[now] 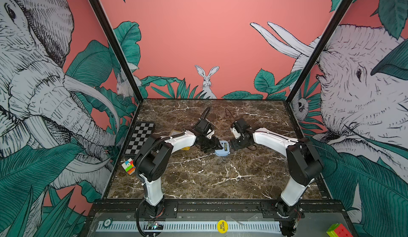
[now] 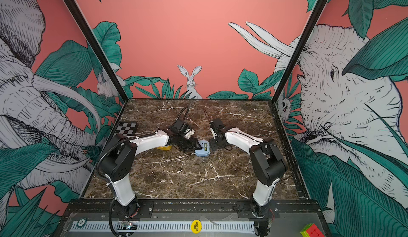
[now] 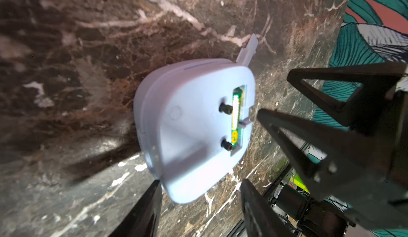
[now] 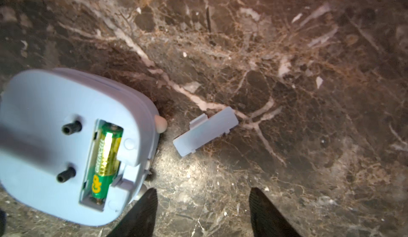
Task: Insert the battery into the alarm
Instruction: Adjust the alarm at the center of the board, then pick up the cover from the center of the board.
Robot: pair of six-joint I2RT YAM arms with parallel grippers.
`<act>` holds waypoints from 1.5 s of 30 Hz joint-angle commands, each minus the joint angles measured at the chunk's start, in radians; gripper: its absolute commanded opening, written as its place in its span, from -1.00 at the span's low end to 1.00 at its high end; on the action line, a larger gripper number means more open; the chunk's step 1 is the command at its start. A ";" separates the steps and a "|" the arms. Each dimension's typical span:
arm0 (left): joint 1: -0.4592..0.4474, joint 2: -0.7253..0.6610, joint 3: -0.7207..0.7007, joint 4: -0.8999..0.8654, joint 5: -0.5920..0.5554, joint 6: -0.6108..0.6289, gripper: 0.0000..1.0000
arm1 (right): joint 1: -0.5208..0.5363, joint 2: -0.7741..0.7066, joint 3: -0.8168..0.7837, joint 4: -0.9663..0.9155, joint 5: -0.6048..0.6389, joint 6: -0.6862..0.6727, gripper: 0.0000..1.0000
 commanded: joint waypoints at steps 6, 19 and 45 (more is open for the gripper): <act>-0.004 -0.069 0.026 -0.008 -0.047 -0.004 0.16 | -0.021 0.057 0.061 0.025 -0.109 0.227 -0.04; -0.004 -0.053 0.018 0.003 -0.050 -0.015 0.15 | -0.021 0.192 0.186 -0.005 -0.066 0.226 -0.34; -0.004 -0.019 0.033 0.007 -0.036 -0.027 0.13 | -0.019 0.246 0.176 -0.072 -0.070 0.160 -0.78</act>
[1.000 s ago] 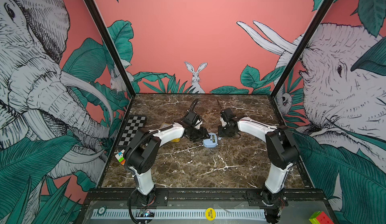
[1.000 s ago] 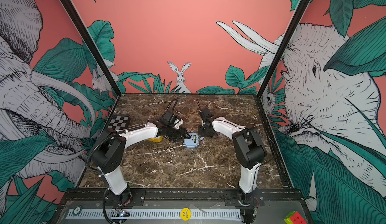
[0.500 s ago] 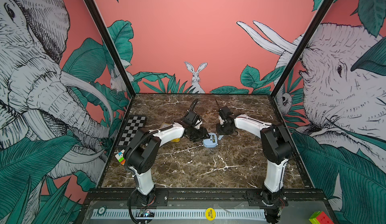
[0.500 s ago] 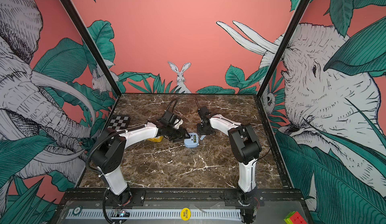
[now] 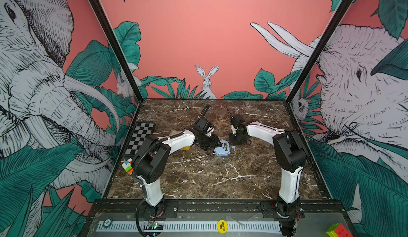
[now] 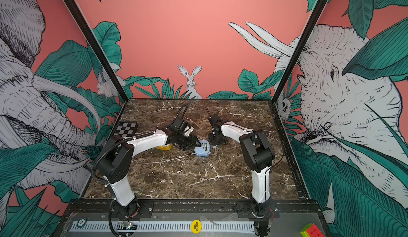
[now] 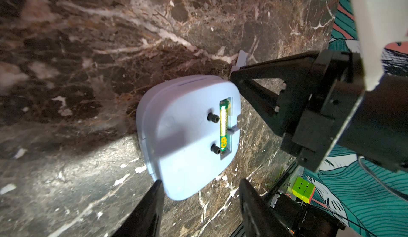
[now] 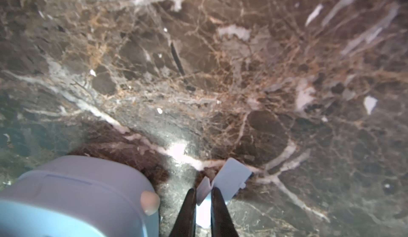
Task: Insert the battery into the alarm
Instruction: Pick up the cover from the center of the board.
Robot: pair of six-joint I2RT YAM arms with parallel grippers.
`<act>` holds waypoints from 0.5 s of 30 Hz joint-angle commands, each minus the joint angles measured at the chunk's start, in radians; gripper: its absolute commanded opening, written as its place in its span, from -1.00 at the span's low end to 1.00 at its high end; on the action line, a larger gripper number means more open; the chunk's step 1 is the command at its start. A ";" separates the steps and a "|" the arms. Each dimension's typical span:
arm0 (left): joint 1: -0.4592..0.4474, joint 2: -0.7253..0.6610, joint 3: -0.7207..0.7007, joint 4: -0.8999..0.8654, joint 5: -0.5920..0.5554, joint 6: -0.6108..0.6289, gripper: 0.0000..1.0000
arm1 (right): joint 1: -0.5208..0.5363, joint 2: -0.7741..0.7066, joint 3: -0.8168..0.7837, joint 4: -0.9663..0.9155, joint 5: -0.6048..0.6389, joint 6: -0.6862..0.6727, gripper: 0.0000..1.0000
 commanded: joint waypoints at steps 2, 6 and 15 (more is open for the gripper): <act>-0.004 -0.002 0.018 0.004 0.004 -0.005 0.13 | 0.004 0.011 -0.010 -0.030 0.000 -0.017 -0.83; -0.004 -0.007 0.021 0.001 0.001 -0.004 0.13 | 0.005 0.000 -0.014 -0.032 -0.006 -0.017 -0.92; -0.004 -0.074 -0.013 0.060 -0.037 -0.026 0.18 | -0.011 -0.169 -0.119 0.095 -0.110 0.037 -1.00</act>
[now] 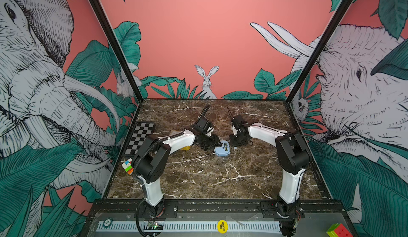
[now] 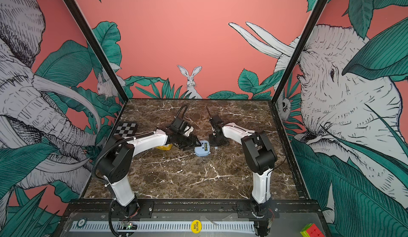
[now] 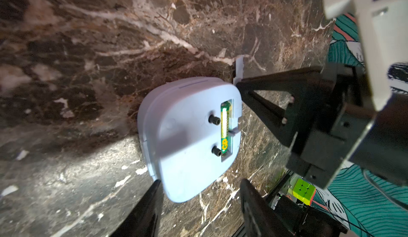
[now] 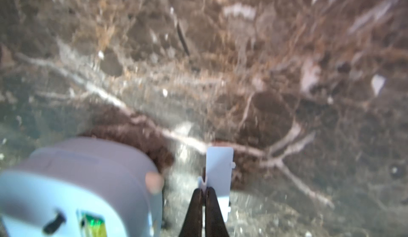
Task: Insert the battery into the alarm
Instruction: Pick up the cover from the center of the board, then install the cover on the alarm.
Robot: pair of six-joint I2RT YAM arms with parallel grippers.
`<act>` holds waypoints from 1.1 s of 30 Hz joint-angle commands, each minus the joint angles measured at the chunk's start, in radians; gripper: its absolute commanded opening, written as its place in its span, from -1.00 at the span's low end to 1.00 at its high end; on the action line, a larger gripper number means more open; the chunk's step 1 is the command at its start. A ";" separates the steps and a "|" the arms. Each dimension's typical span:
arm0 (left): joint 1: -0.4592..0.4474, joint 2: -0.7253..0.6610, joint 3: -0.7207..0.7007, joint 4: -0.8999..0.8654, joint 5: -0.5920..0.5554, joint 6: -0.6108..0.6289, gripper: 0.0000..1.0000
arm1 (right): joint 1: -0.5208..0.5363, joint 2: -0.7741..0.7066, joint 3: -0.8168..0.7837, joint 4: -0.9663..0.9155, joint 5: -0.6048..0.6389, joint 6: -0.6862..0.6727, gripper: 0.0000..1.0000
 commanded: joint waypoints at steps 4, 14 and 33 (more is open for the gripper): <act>-0.005 -0.117 -0.044 0.123 -0.031 -0.036 0.19 | -0.040 -0.206 -0.136 0.271 -0.234 0.112 -1.00; -0.007 -0.242 -0.165 0.373 -0.024 0.001 0.30 | -0.108 -0.321 -0.269 0.778 -0.609 0.405 -1.00; -0.013 -0.355 -0.064 0.165 -0.127 0.269 -0.05 | -0.108 -0.310 -0.285 1.135 -0.710 0.706 -1.00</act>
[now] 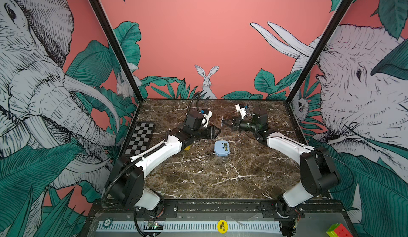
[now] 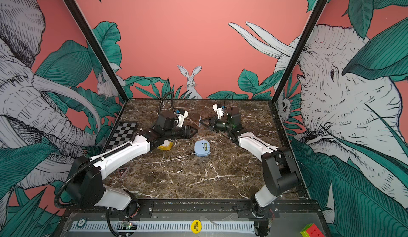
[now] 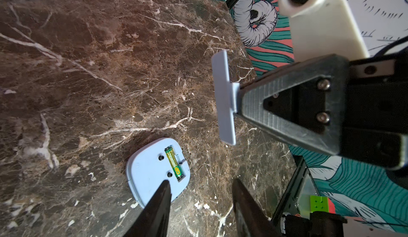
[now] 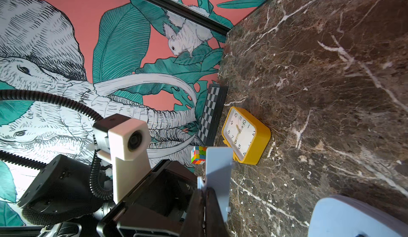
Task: Insert the battery into the alarm
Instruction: Install the cover on the alarm.
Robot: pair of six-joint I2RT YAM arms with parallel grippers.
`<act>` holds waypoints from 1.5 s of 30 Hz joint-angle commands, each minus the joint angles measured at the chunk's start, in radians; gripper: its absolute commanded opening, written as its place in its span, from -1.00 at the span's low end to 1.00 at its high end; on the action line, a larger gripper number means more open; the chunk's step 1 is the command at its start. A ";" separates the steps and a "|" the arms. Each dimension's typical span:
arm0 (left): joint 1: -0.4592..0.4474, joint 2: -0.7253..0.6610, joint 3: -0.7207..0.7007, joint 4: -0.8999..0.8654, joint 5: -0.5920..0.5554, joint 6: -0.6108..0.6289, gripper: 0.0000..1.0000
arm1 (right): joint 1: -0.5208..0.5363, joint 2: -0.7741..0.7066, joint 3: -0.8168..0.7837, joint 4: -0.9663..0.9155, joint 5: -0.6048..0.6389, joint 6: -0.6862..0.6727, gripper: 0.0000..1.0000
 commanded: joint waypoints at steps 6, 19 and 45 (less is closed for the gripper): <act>0.011 -0.073 -0.057 0.084 0.001 0.002 0.03 | 0.001 0.001 -0.011 0.149 -0.022 0.087 -1.00; -0.076 -0.001 0.144 -0.149 -0.181 0.203 -0.03 | 0.032 -0.008 0.001 0.088 0.051 0.093 -1.00; -0.072 0.041 0.190 -0.173 -0.239 0.242 -0.33 | 0.072 -0.027 -0.007 0.106 0.094 0.154 -1.00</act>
